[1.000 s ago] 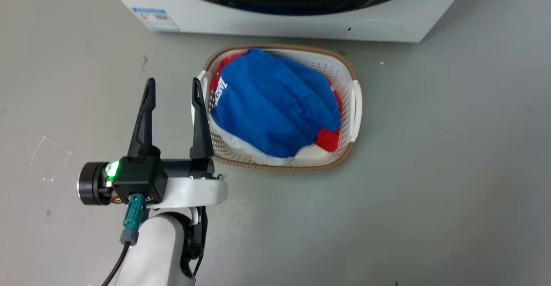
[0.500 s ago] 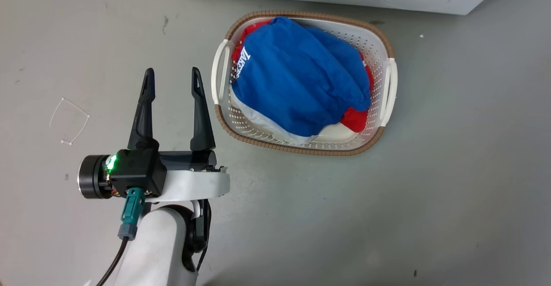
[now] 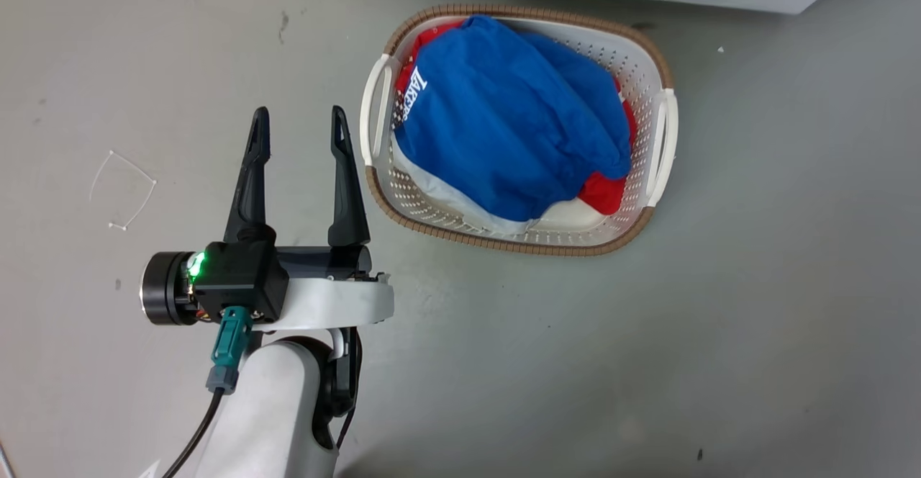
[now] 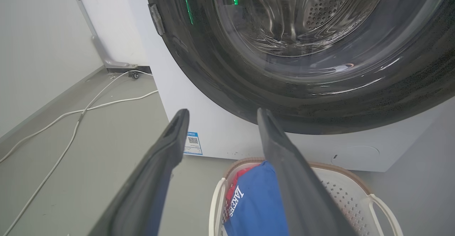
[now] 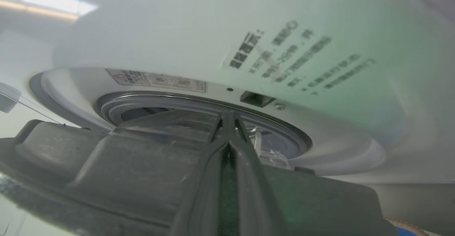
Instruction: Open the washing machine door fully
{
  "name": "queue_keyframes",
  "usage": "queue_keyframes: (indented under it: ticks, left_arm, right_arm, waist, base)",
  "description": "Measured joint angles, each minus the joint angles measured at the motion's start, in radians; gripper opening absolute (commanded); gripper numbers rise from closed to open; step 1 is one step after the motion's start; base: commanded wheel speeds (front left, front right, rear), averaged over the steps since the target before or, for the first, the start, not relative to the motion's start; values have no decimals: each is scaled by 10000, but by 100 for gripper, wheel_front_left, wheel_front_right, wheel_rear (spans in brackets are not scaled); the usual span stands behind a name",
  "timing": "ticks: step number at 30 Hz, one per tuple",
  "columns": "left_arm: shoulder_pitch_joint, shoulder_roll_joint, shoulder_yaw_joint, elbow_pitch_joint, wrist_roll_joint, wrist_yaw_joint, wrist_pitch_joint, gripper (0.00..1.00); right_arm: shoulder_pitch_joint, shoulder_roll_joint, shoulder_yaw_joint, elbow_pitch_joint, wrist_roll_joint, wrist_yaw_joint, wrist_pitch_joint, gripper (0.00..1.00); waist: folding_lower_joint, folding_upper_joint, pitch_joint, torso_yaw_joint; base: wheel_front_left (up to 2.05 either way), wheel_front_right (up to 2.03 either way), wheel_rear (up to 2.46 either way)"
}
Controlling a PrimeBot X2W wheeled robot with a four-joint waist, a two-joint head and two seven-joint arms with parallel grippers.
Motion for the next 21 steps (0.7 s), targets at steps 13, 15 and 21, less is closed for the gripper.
queue_keyframes:
  ticks: [13,15,21]
  left_arm:
    - [232,2,203,213,92,-107,2,100]
    - [292,2,221,240,113,-144,0,100]
    - [567,0,316,326,173,-184,0,100]
  right_arm:
    - [1966,153,316,-809,205,0,522,0]
    - [2294,190,380,-968,236,0,585,0]
    - [3469,253,688,-1707,257,0,809,0]
  waist:
    - [-1,0,-985,-297]
    - [-1,0,-1138,-348]
    - [-2,0,-1611,-481]
  base:
    - [0,0,0]
    - [0,0,0]
    - [0,0,0]
